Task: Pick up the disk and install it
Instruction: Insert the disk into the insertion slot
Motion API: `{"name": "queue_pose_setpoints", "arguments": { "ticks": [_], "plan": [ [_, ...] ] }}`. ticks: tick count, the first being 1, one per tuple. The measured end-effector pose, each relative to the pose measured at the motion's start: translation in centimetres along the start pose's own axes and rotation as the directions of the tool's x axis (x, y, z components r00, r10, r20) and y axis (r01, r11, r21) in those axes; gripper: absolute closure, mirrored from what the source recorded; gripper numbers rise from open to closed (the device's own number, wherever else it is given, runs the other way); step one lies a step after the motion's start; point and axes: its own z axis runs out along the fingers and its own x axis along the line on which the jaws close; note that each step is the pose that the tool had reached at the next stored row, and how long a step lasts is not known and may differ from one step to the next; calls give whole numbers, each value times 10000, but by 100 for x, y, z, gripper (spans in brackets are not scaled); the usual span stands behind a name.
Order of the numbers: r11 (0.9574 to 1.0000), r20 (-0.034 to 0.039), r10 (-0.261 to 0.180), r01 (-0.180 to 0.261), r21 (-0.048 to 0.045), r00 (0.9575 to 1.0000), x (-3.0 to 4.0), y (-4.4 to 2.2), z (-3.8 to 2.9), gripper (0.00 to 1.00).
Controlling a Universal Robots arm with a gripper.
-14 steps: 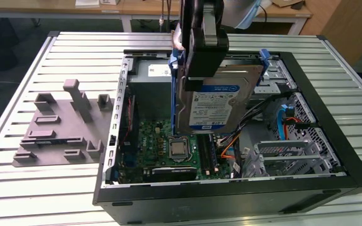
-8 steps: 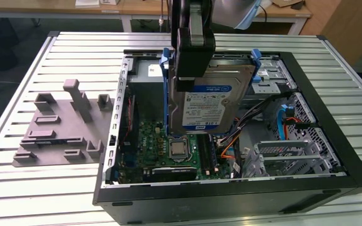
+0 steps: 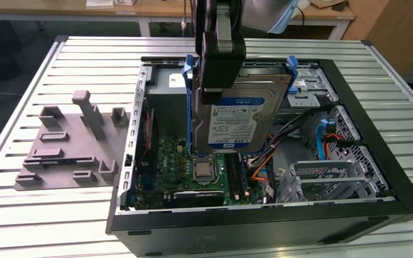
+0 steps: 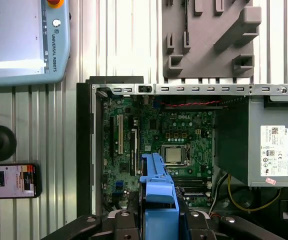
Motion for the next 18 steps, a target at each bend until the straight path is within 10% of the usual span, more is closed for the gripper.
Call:
{"name": "queue_pose_setpoints", "arguments": {
  "ticks": [18],
  "plan": [
    [10000, 0, 0, 0, 0, 10000, 0, -2, 0, 64]
  ]
}}
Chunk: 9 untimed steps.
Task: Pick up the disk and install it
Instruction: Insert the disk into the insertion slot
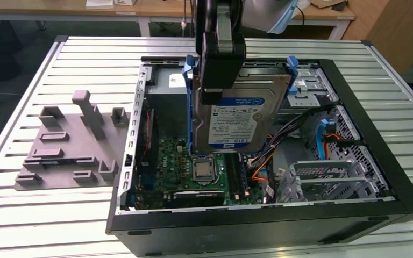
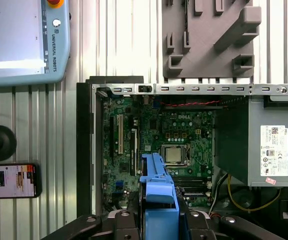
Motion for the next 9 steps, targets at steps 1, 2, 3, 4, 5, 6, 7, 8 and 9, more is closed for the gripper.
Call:
{"name": "queue_pose_setpoints", "arguments": {
  "ticks": [1, 2, 3, 4, 5, 6, 7, 8, 9],
  "plan": [
    [10000, 0, 0, 0, 0, 10000, 0, 0, 0, 64],
    [10000, 0, -1, 1, 1, 10000, 0, 0, 0, 64],
    [10000, 0, 0, 0, 0, 10000, 0, 0, 0, 64],
    [10000, 0, 0, 0, 0, 10000, 0, 0, 0, 64],
    [10000, 0, 0, 0, 0, 10000, 0, 0, 0, 64],
    [10000, 0, -1, 1, 0, 10000, 0, -1, 0, 64],
    [10000, 0, 0, 0, 0, 10000, 0, -1, 0, 64],
    [10000, 0, -1, 1, 0, 10000, 0, -8, 0, 64],
    [10000, 0, -1, 1, 0, 10000, 0, -16, 0, 64]
  ]
}}
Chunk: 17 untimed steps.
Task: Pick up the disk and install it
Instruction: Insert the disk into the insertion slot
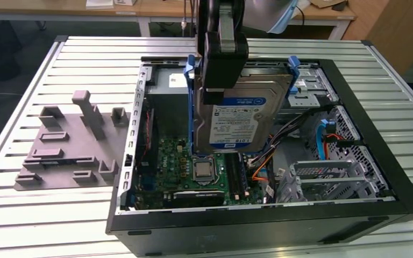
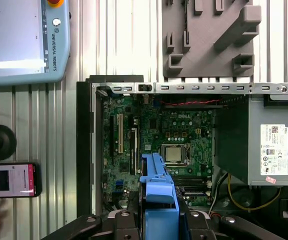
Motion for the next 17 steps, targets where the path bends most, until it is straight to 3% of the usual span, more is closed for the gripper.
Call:
{"name": "queue_pose_setpoints", "arguments": {
  "ticks": [17],
  "plan": [
    [10000, 0, 0, 0, 0, 10000, 0, -4, 0, 64]
  ]
}}
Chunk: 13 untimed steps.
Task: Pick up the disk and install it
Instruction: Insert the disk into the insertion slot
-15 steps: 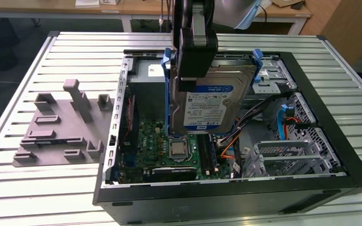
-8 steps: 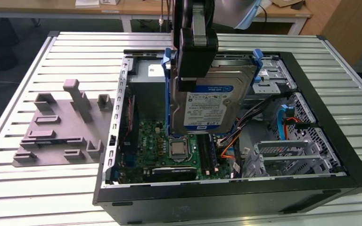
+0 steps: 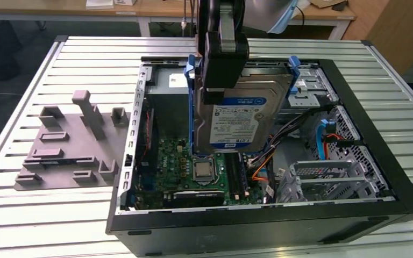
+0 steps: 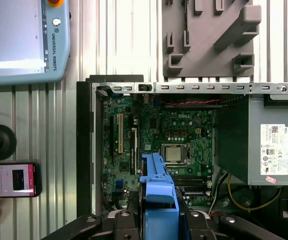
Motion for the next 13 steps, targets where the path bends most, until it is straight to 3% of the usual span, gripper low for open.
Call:
{"name": "queue_pose_setpoints", "arguments": {
  "ticks": [13],
  "plan": [
    [10000, 0, 0, 0, 0, 10000, 0, -4, 0, 64]
  ]
}}
